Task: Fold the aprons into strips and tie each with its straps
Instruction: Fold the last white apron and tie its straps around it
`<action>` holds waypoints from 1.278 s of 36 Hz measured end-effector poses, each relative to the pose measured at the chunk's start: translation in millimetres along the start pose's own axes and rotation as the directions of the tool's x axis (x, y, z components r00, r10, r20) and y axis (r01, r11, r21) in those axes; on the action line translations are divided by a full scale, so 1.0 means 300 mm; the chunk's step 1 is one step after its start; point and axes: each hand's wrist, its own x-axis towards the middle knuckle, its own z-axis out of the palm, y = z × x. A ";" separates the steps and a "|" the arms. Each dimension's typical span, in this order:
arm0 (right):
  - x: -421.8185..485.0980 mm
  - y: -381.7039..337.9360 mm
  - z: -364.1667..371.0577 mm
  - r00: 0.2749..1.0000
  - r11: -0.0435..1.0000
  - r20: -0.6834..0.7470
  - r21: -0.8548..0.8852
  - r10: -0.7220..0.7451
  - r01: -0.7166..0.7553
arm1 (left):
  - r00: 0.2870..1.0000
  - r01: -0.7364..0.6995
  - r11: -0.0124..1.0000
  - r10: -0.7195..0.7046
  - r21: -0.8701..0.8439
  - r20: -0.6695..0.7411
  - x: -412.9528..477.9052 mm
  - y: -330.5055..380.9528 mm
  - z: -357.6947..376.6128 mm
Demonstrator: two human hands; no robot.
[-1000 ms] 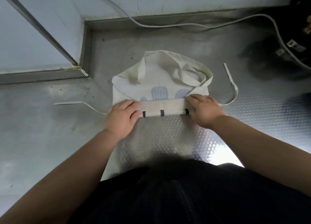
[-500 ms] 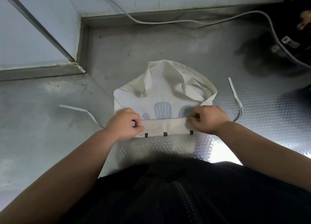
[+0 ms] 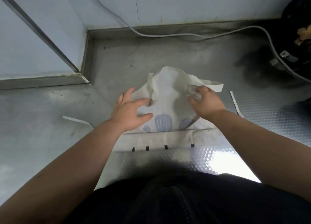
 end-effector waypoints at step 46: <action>0.499 -0.191 -0.116 0.935 0.922 -0.321 0.297 -0.149 0.248 | 0.775 -0.085 0.987 -0.020 -0.135 -0.631 0.541 0.031 -0.260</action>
